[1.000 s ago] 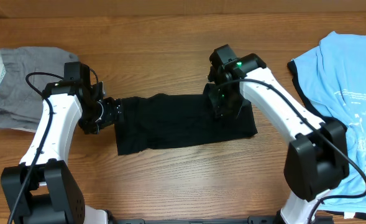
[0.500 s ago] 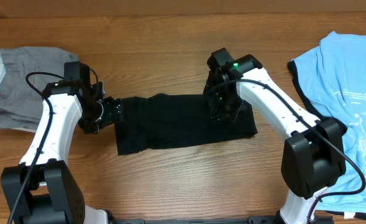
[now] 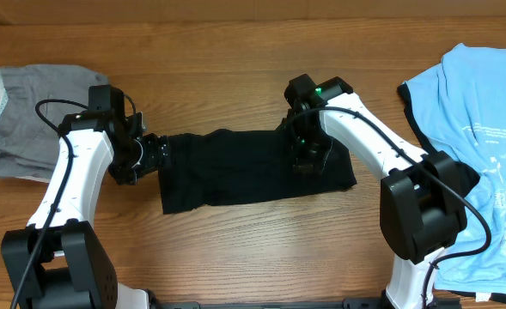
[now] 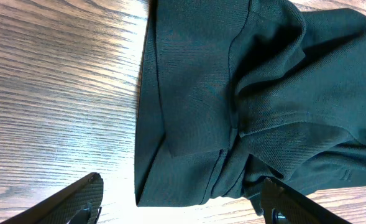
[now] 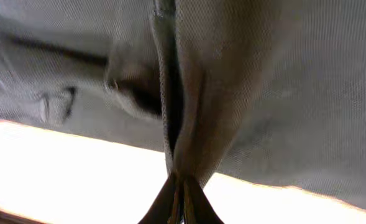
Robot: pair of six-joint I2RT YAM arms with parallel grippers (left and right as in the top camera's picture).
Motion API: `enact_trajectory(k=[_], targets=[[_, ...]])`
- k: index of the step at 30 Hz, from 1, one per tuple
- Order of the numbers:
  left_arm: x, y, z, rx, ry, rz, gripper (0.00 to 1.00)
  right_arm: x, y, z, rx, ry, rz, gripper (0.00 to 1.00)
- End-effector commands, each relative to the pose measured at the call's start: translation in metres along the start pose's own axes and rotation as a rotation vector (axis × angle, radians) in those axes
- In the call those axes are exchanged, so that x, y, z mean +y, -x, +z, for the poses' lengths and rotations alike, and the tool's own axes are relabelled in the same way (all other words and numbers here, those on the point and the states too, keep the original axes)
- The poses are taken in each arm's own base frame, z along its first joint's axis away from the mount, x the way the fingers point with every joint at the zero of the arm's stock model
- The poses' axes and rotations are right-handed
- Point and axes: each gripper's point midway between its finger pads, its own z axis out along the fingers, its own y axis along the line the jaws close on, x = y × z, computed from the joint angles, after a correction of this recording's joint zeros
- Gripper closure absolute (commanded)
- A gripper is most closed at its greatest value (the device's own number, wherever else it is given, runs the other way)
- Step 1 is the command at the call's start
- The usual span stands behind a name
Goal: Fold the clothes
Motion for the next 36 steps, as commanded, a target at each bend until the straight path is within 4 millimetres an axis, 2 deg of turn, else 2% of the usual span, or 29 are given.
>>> enact_trajectory(k=[1, 3, 7, 15, 17, 18, 19, 22, 23, 25, 27, 30, 32, 33, 34, 36], targets=[[-0.003, 0.006, -0.004, -0.015, -0.015, 0.015, 0.16, 0.001, -0.014, 0.000, 0.060, 0.001, -0.001, 0.96], [-0.003, 0.006, -0.004, -0.015, -0.015, 0.015, 0.16, 0.000, -0.021, -0.001, 0.088, -0.003, -0.013, 0.96], [-0.003, 0.006, -0.004, -0.016, -0.015, 0.016, 0.17, 0.008, -0.019, 0.000, 0.078, 0.028, -0.021, 0.96], [-0.003, 0.006, -0.004, -0.016, -0.015, 0.016, 0.17, 0.050, -0.010, 0.010, 0.014, 0.039, -0.147, 0.93], [-0.003, 0.006, -0.004, -0.015, -0.015, 0.015, 0.16, 0.052, -0.011, 0.010, 0.013, 0.037, -0.154, 0.74], [-0.003, 0.006, -0.004, -0.014, -0.015, 0.015, 0.16, 0.052, -0.012, 0.010, 0.017, 0.037, -0.154, 0.60], [-0.003, 0.006, -0.004, -0.014, -0.015, 0.015, 0.16, 0.052, -0.012, 0.010, 0.020, 0.036, -0.153, 0.59], [-0.003, 0.005, -0.004, -0.010, -0.017, 0.014, 0.16, 0.042, -0.014, 0.010, 0.028, -0.010, -0.146, 0.61], [-0.003, 0.003, -0.004, -0.004, -0.016, 0.013, 0.15, 0.034, -0.014, 0.010, 0.025, -0.053, -0.130, 0.65], [-0.002, 0.001, -0.004, 0.005, -0.015, 0.010, 0.12, 0.018, -0.011, 0.007, 0.011, -0.128, -0.060, 0.65], [-0.002, -0.002, -0.004, 0.017, -0.012, 0.007, 0.02, 0.002, -0.007, -0.002, -0.021, -0.181, 0.034, 0.66], [-0.001, -0.006, -0.003, 0.031, -0.011, 0.031, 0.00, -0.012, 0.003, -0.026, -0.114, -0.187, 0.127, 0.64], [0.000, -0.008, 0.000, 0.037, -0.009, 0.036, 0.00, -0.028, 0.012, -0.060, -0.230, -0.149, 0.188, 0.53], [0.001, -0.009, 0.002, 0.039, -0.008, 0.038, 0.00, -0.036, 0.012, -0.068, -0.251, -0.140, 0.211, 0.41], [0.002, -0.009, 0.007, 0.035, -0.014, 0.054, 0.00, -0.043, 0.011, -0.073, -0.258, -0.131, 0.230, 0.31], [0.003, -0.010, 0.016, 0.028, -0.022, 0.063, 0.00, -0.053, 0.008, -0.074, -0.245, -0.124, 0.258, 0.27]])
